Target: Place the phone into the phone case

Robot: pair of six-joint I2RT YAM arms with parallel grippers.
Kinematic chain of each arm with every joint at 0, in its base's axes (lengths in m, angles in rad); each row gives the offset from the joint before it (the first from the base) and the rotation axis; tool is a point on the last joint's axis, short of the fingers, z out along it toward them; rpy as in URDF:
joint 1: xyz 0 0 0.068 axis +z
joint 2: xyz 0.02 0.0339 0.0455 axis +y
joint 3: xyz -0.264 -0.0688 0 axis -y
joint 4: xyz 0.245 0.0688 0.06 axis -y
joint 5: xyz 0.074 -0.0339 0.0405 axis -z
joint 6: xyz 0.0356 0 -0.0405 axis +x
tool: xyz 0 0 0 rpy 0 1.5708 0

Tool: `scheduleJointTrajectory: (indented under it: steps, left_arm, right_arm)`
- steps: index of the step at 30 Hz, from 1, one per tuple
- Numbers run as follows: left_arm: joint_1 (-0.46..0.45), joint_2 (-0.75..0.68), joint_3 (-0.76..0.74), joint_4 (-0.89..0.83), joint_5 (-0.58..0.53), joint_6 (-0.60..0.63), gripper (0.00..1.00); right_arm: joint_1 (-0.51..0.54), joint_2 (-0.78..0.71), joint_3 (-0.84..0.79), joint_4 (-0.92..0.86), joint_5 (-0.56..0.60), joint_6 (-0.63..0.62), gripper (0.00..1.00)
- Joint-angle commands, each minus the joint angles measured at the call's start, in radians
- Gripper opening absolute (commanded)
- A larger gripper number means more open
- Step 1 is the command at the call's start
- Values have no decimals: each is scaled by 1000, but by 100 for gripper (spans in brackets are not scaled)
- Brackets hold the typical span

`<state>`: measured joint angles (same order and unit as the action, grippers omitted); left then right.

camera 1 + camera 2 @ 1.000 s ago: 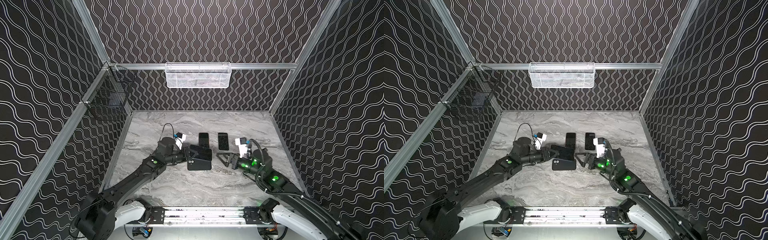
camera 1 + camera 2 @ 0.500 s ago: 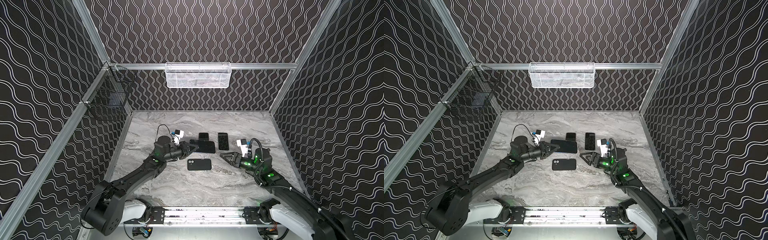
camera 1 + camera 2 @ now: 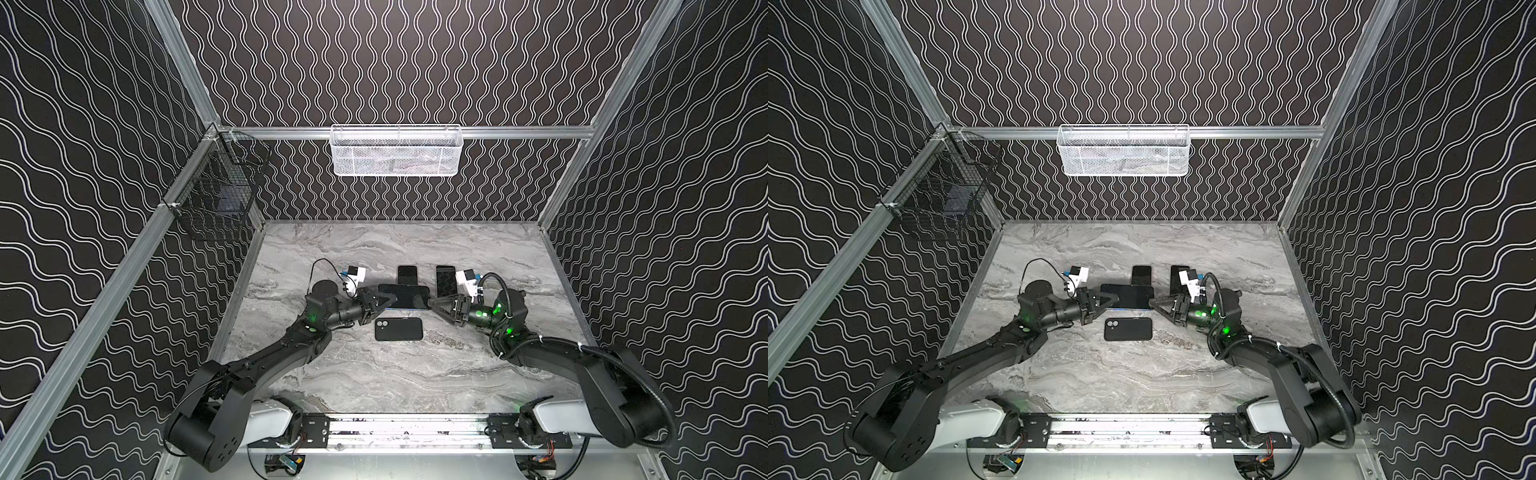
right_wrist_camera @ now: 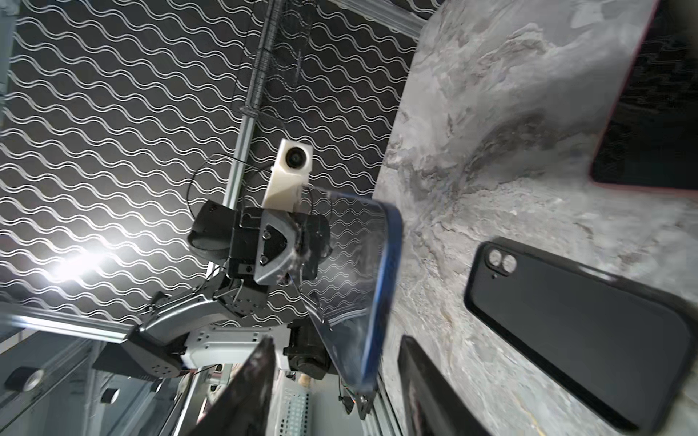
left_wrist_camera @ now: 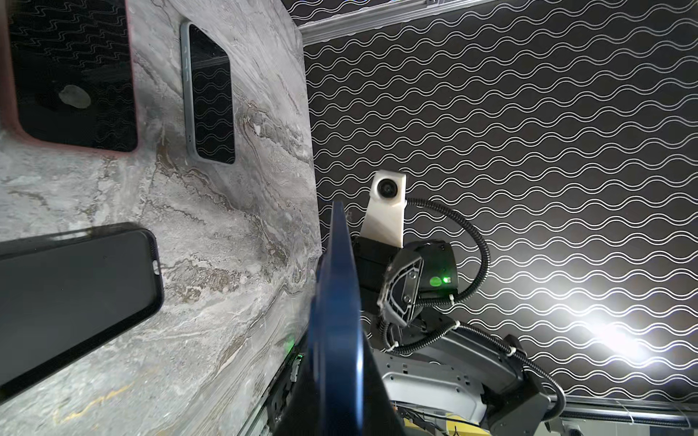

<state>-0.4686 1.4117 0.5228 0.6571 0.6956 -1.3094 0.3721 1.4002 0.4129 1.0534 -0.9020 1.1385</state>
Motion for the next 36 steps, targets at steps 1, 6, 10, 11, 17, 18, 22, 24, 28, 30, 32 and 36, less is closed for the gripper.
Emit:
scheduleJointTrajectory:
  steps: [1, 6, 10, 11, 17, 18, 22, 24, 28, 30, 32, 36]
  left_arm:
    - [-4, 16, 2, 96, 25, -15, 0]
    - [-13, 72, -21, 215, 22, -65, 0]
    - [-20, 98, -32, 258, 22, -78, 0]
    - [-22, 98, -33, 258, 20, -77, 0]
    - [-22, 70, -31, 182, 22, -27, 0]
    - [-22, 62, -25, 155, 20, -7, 0]
    - [-21, 19, -2, 22, 9, 84, 33]
    - [-22, -18, 16, -78, -14, 151, 57]
    - [-21, -117, 73, -381, -122, 324, 87]
    - [-19, -178, 102, -565, -237, 406, 98]
    - [-19, -231, 117, -689, -352, 456, 98]
    - [-18, -286, 108, -824, -503, 467, 99]
  right_arm:
    - [8, 33, 28, 158, -27, 63, 50]
    - [19, 77, 56, 196, -29, 88, 38]
    - [21, 101, 48, 246, -23, 117, 28]
    - [21, 105, 49, 254, -23, 121, 25]
    - [19, 115, 44, 271, -21, 134, 9]
    - [19, 115, 46, 269, -20, 135, 7]
    - [19, 102, 46, 241, -14, 125, 1]
    - [19, 78, 49, 182, -5, 96, 0]
    - [19, -25, 55, -75, 33, -41, 0]
    - [20, -101, 67, -277, 75, -143, 0]
    - [22, -165, 80, -448, 118, -227, 0]
    - [51, -229, 101, -707, 210, -350, 0]
